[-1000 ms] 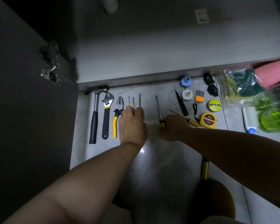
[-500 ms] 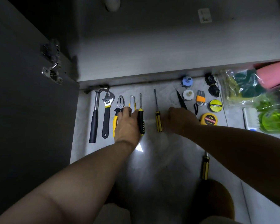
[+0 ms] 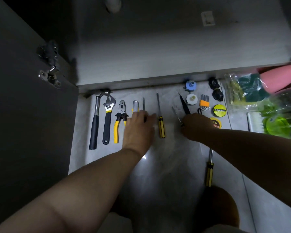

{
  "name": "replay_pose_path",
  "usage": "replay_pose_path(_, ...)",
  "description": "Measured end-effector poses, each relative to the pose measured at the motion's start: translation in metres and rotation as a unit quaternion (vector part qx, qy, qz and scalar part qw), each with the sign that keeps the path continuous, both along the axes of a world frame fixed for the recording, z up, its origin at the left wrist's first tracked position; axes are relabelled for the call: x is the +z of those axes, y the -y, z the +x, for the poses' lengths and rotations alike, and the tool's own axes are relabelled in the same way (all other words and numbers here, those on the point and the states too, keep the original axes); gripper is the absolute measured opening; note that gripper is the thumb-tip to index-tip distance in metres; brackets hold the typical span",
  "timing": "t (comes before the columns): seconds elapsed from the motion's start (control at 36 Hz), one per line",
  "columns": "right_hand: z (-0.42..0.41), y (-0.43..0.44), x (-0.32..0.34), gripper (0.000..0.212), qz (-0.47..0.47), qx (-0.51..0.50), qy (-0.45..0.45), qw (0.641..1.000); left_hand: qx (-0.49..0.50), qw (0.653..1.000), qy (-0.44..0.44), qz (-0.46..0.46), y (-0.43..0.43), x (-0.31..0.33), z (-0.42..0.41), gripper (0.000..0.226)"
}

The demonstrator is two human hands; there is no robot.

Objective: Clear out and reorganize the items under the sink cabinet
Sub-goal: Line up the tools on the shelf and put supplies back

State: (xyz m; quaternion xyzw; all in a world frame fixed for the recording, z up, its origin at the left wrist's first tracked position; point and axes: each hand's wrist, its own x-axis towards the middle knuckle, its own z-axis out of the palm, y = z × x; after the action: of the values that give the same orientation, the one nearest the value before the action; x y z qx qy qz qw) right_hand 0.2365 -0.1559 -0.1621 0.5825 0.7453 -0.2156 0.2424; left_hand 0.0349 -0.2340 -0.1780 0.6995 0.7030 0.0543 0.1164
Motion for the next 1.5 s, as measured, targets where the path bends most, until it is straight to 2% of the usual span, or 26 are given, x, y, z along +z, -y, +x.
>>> replay_pose_path(0.08,-0.012,-0.003,-0.009,0.023,-0.024,-0.043,-0.043,0.998,-0.091,0.995,-0.004,-0.046,-0.005,-0.003,0.015,0.056)
replay_pose_path(0.17,-0.02,-0.004,-0.021,0.019,-0.032,-0.09,-0.073,0.993,-0.126,0.987,-0.033,-0.09,-0.007,-0.007,0.024,0.064)
replay_pose_path(0.25,-0.025,-0.002,-0.028,0.026,-0.03,-0.121,-0.086,0.988,-0.118,0.988,-0.047,-0.083,-0.007,-0.009,0.023,0.056)
replay_pose_path(0.33,-0.031,0.001,-0.031,0.023,-0.038,-0.128,-0.099,0.986,-0.12,0.988,-0.056,-0.077,-0.007,-0.01,0.018,0.054)
replay_pose_path(0.47,-0.039,0.005,-0.031,0.025,-0.035,-0.118,-0.117,0.985,-0.123,0.987,-0.062,-0.084,-0.004,-0.013,0.004,0.059)
replay_pose_path(0.64,-0.049,0.012,-0.032,0.018,-0.045,-0.119,-0.143,0.981,-0.114,0.986,-0.079,-0.097,-0.002,-0.011,-0.002,0.062)
replay_pose_path(0.83,-0.048,0.011,-0.029,0.024,-0.064,-0.113,-0.141,0.982,-0.101,0.988,-0.064,-0.101,0.002,-0.008,-0.003,0.065)
replay_pose_path(0.94,-0.033,0.001,-0.021,0.022,-0.114,-0.107,-0.106,0.982,-0.101,0.988,-0.057,-0.099,0.003,-0.009,-0.003,0.068)
replay_pose_path(1.03,-0.008,-0.003,-0.008,0.023,-0.209,-0.125,-0.066,0.968,-0.095,0.99,-0.04,-0.097,0.004,-0.009,-0.003,0.071)
replay_pose_path(1.11,0.02,0.005,0.003,0.032,-0.376,-0.179,0.048,0.908,-0.085,0.992,-0.023,-0.088,0.004,-0.008,-0.002,0.073)
replay_pose_path(1.19,0.048,0.019,0.006,0.038,-0.426,-0.142,0.186,0.874,-0.087,0.993,-0.015,-0.078,0.005,-0.007,0.002,0.071)
replay_pose_path(1.25,0.063,0.031,0.008,0.045,-0.43,-0.159,0.215,0.862,-0.092,0.993,-0.018,-0.075,0.005,-0.007,0.005,0.07)
replay_pose_path(1.33,0.075,0.044,0.01,0.041,-0.422,-0.191,0.211,0.861,-0.101,0.992,-0.021,-0.067,0.005,-0.009,0.011,0.066)
replay_pose_path(1.44,0.074,0.059,0.0,0.013,-0.337,-0.261,0.113,0.898,-0.112,0.991,-0.037,-0.071,0.003,-0.014,0.017,0.063)
replay_pose_path(1.5,0.068,0.063,-0.005,0.013,-0.284,-0.275,0.065,0.916,-0.114,0.99,-0.042,-0.071,0.002,-0.017,0.019,0.062)
